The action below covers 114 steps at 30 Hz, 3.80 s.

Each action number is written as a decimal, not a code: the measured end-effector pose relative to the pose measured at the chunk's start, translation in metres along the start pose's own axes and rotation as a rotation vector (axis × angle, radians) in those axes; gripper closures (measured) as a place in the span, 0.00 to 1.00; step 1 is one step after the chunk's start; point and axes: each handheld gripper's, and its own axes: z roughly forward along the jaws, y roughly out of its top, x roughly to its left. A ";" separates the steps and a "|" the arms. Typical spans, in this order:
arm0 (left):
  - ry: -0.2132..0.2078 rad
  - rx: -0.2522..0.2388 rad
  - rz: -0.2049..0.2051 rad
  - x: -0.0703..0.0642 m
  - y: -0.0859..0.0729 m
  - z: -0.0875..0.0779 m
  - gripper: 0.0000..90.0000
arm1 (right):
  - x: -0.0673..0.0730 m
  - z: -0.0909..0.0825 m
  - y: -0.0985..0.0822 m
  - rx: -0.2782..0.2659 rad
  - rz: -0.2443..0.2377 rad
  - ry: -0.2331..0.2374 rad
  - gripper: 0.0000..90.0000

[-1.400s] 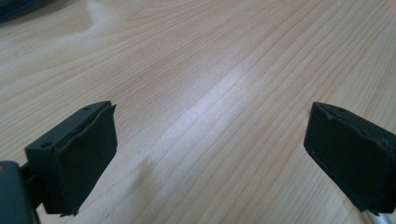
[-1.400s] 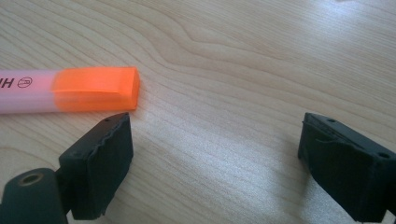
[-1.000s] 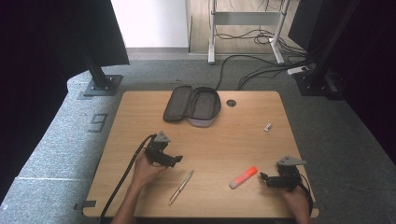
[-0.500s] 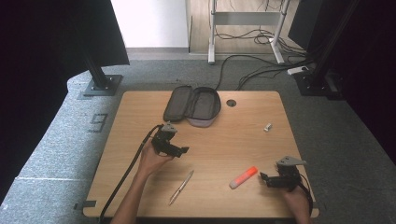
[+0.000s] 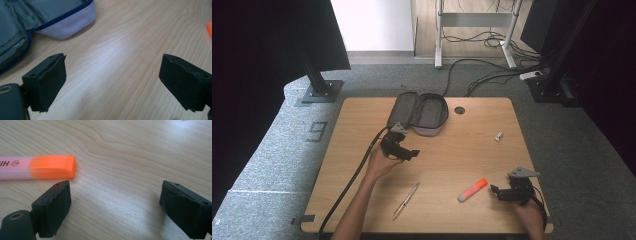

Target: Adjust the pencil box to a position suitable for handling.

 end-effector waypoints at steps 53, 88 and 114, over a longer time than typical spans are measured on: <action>-0.099 -0.014 0.007 0.030 0.077 0.079 0.21 | 0.000 0.000 0.000 -0.004 -0.003 -0.001 0.11; -0.138 -0.005 0.007 0.021 0.056 0.098 0.54 | 0.000 0.000 0.000 -0.004 -0.003 -0.001 0.11; -0.204 0.034 0.069 -0.020 0.042 0.087 0.72 | 0.000 0.000 0.000 -0.002 -0.004 0.000 0.11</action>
